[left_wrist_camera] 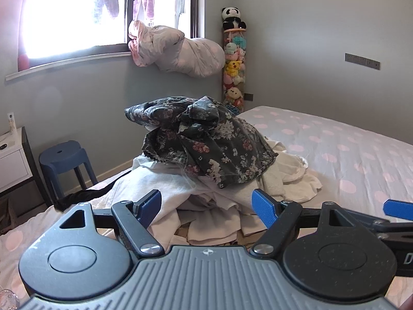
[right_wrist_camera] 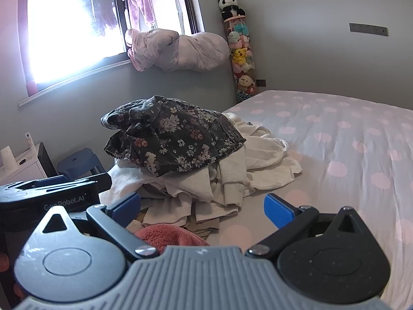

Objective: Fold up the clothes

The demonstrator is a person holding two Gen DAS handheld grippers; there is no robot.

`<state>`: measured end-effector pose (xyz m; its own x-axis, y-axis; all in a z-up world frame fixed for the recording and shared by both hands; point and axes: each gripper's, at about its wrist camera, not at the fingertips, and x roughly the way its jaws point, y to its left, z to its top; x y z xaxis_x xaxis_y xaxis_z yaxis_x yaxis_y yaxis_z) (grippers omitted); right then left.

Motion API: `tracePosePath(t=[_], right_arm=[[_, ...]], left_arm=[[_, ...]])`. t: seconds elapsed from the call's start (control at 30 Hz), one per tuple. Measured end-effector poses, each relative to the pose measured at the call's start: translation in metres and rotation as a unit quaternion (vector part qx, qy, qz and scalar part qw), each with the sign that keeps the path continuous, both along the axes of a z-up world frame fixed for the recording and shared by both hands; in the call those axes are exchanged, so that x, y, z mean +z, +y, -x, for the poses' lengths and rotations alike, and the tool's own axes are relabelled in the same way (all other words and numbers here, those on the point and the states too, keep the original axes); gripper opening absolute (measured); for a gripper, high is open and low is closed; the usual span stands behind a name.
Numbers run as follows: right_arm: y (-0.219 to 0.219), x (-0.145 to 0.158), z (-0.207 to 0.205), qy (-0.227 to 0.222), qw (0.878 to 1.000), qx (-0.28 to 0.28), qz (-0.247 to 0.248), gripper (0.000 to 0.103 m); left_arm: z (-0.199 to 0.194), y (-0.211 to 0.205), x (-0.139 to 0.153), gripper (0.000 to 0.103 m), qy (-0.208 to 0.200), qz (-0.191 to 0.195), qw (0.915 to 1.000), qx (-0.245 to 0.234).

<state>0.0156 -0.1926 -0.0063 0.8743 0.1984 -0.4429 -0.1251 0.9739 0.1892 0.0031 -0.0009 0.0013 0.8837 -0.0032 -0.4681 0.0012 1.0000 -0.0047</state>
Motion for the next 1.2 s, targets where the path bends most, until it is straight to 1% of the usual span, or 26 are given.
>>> tracePosePath(t=[0.17,0.23,0.27,0.3,0.57,0.67,0.77,0.8,0.87,0.97,1.03,1.2], right_arm=[[-0.002,-0.002,0.006,-0.003,1.0,-0.002,-0.005,0.102],[-0.001,-0.004,-0.001,0.011,1.0,-0.005,0.0,0.102],[-0.005,-0.006,0.0,0.009,1.0,-0.002,-0.008,0.102],[-0.001,-0.003,-0.004,0.016,1.0,0.0,0.001,0.102],[0.004,-0.008,-0.002,0.014,1.0,0.008,0.004,0.102],[0.005,-0.008,-0.002,0.015,1.0,0.01,0.004,0.102],[0.008,-0.008,-0.003,0.015,1.0,0.014,0.005,0.102],[0.008,-0.008,-0.003,0.015,1.0,0.015,0.005,0.102],[0.008,-0.008,-0.003,0.015,1.0,0.016,0.005,0.102],[0.007,-0.008,-0.003,0.016,1.0,0.017,0.004,0.102],[0.007,-0.008,-0.003,0.017,1.0,0.016,0.004,0.102],[0.008,-0.009,-0.004,0.019,1.0,0.017,0.002,0.102]], left_arm=[[-0.008,-0.002,0.003,0.077,0.002,0.001,1.0,-0.003],[-0.012,-0.003,0.005,0.077,0.002,0.002,1.0,-0.004],[-0.013,-0.004,0.005,0.077,0.003,0.002,1.0,-0.004],[-0.015,-0.004,0.006,0.077,0.003,0.003,1.0,-0.005],[-0.028,-0.008,0.011,0.077,0.005,0.005,0.9999,-0.009],[-0.013,-0.003,0.007,0.076,-0.01,0.014,0.9996,-0.021],[0.002,0.003,0.003,0.074,-0.025,0.023,0.9989,-0.033],[0.001,0.004,0.003,0.071,-0.025,0.026,0.9988,-0.034],[-0.002,0.005,0.002,0.068,-0.017,0.034,0.9985,-0.038],[-0.005,0.006,0.0,0.061,-0.015,0.04,0.9987,-0.029],[-0.007,0.008,-0.001,0.061,-0.015,0.045,0.9986,-0.025],[-0.009,0.007,-0.003,0.062,-0.009,0.041,0.9988,-0.025]])
